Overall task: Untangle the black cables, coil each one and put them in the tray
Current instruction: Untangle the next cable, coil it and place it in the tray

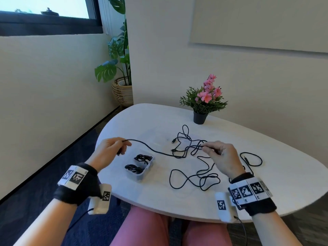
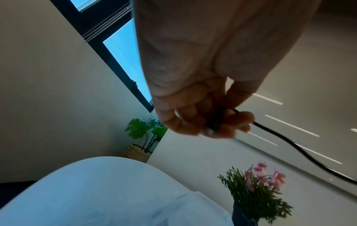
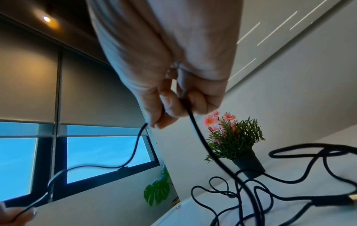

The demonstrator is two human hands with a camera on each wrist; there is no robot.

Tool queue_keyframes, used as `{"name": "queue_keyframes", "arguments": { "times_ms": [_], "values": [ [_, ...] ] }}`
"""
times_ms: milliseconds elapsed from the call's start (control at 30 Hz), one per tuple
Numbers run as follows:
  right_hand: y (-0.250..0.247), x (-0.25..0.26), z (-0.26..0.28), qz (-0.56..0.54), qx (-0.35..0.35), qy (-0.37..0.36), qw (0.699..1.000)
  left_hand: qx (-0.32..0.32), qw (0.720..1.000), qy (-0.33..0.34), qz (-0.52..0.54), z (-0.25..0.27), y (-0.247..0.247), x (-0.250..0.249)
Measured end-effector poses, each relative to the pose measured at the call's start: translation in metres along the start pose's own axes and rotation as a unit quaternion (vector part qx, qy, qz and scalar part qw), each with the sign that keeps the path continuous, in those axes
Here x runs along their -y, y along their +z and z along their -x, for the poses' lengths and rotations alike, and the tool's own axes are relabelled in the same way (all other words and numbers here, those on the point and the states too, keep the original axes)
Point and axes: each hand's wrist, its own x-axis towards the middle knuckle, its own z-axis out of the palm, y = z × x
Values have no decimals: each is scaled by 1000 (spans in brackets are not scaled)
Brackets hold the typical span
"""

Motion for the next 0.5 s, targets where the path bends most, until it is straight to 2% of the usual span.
{"name": "queue_keyframes", "arguments": {
  "times_ms": [133, 267, 333, 400, 433, 500],
  "values": [
    [11, 10, 3, -7, -7, -7, 1000, 114, 993, -30, 14, 17, 12, 8],
    [28, 7, 2, -13, -49, 3, 999, 149, 988, -32, 35, 28, 25, 8],
    [32, 0, 0, -38, -79, 30, 996, 123, 990, -22, 62, 31, 26, 11],
    [33, -7, 0, -55, -103, 61, 991, 65, 983, -35, 170, 32, 22, 17],
    [33, -10, 1, -49, -101, 72, 991, 36, 967, -47, 247, 32, 20, 19],
    [36, -15, 3, -24, -56, 82, 995, -10, 918, -59, 393, 30, 18, 23]
  ]
}}
